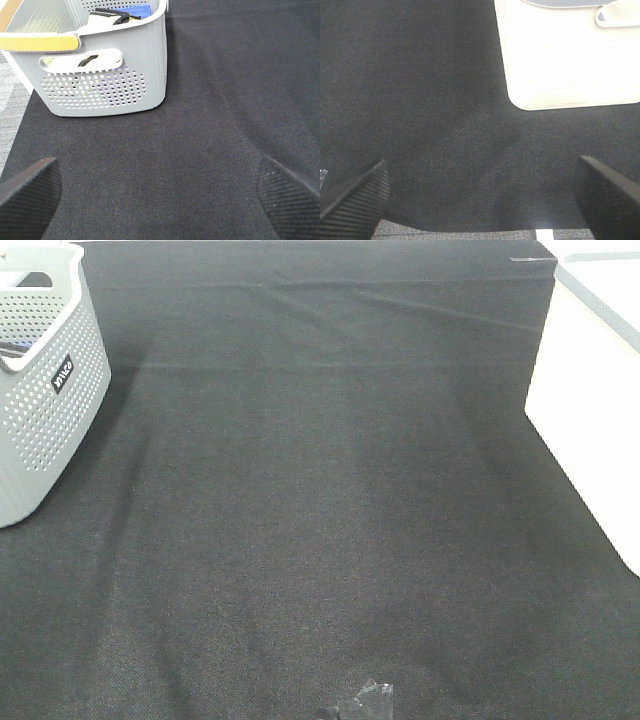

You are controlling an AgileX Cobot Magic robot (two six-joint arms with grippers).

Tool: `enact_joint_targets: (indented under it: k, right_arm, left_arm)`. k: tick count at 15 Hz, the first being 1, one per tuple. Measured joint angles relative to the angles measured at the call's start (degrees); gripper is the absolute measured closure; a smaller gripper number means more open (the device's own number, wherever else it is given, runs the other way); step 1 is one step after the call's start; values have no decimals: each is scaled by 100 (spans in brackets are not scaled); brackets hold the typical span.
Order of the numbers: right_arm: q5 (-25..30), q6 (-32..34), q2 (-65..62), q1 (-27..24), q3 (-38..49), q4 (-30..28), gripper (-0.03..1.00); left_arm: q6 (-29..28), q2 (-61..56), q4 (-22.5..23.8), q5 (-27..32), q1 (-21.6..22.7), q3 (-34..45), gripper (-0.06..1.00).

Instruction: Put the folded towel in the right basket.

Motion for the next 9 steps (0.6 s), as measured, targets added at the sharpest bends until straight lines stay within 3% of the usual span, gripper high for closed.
enact_joint_targets:
  k: [9]
  right_arm:
    - [0, 0, 0, 0, 0, 0, 1]
  left_arm:
    - [0, 0, 0, 0, 0, 0, -5]
